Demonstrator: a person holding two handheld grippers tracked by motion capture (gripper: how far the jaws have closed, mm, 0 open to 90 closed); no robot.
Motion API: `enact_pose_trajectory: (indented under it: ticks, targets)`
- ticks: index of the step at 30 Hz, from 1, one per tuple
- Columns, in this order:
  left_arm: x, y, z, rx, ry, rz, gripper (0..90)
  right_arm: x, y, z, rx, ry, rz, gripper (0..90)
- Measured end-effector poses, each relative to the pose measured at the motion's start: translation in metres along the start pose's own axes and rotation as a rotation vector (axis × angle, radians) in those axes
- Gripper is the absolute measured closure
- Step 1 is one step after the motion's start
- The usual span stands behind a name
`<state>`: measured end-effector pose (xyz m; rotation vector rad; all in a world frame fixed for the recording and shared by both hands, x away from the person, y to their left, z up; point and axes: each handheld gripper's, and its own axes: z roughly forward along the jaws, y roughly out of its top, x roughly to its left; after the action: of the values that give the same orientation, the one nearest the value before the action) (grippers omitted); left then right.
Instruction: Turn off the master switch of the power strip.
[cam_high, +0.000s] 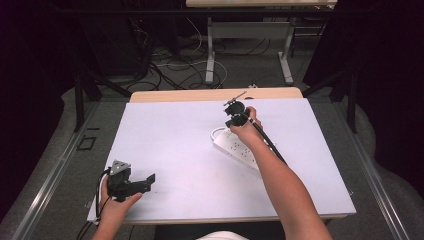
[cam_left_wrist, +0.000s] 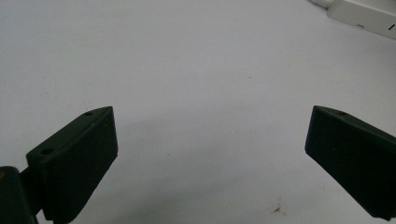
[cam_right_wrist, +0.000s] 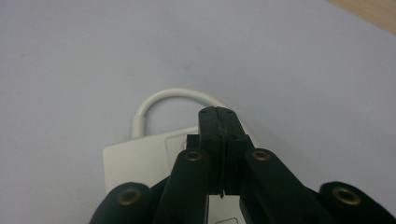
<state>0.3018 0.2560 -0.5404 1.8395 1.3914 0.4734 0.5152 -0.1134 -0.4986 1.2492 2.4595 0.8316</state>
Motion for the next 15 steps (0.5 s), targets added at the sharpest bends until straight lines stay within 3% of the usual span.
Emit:
enact_pose_trajectory:
  ticks: [6,11,15]
  targets:
    - [0.000,0.000,0.000,-0.004,0.000,-0.006,2.5,0.003,-0.003,0.008,0.026,0.014,0.022,90.0]
    - [0.000,0.000,-0.001,0.002,-0.003,-0.005,2.5,0.004,-0.005,0.013,0.019,0.030,0.002,90.0]
    - [0.000,0.000,0.000,0.003,-0.003,-0.007,2.5,0.004,-0.007,0.017,0.038,0.021,0.024,90.0]
